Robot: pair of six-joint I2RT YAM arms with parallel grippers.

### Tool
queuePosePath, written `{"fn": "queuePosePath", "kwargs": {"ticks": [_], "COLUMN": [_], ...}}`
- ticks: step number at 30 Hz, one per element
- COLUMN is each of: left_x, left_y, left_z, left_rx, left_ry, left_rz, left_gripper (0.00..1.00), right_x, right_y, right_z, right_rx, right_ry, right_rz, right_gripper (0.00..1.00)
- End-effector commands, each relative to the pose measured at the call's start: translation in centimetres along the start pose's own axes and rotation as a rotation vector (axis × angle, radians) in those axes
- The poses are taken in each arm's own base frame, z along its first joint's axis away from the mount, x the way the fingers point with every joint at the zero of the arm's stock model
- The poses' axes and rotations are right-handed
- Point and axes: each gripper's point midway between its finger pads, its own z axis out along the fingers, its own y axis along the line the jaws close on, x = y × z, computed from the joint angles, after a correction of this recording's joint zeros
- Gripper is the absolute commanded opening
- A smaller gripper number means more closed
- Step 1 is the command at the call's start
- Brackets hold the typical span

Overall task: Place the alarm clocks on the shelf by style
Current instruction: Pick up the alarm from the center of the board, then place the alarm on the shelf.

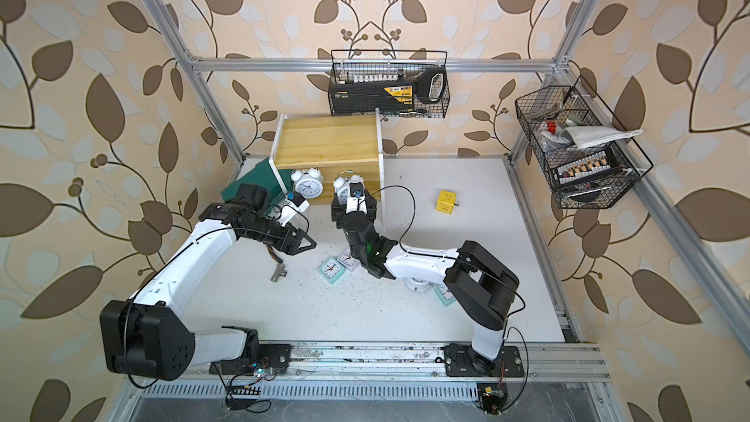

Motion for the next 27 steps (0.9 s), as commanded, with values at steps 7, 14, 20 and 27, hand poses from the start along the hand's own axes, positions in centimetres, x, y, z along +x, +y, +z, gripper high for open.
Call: {"fn": "queuePosePath", "kwargs": {"ticks": [7, 14, 20, 27], "left_x": [-0.1, -0.2, -0.2, -0.2], "left_y": [-0.6, -0.6, -0.7, -0.8], "left_z": [-0.6, -0.6, -0.7, -0.8], "left_rx": [0.016, 0.021, 0.027, 0.030], "left_ry": [-0.036, -0.039, -0.041, -0.044], "left_rz": [0.019, 0.019, 0.019, 0.021], "left_gripper": [0.80, 0.80, 0.80, 0.81], "right_x": [-2.8, -1.5, -0.2, 0.8], "right_y": [1.2, 0.8, 0.3, 0.2], "right_z": [1.8, 3.3, 4.4, 5.5], "right_rx": [0.037, 0.054, 0.063, 0.074], "right_ry": [-0.120, -0.091, -0.062, -0.050], "right_rz": [0.054, 0.043, 0.039, 0.029], "right_gripper": [0.55, 0.54, 0.55, 0.55]}}
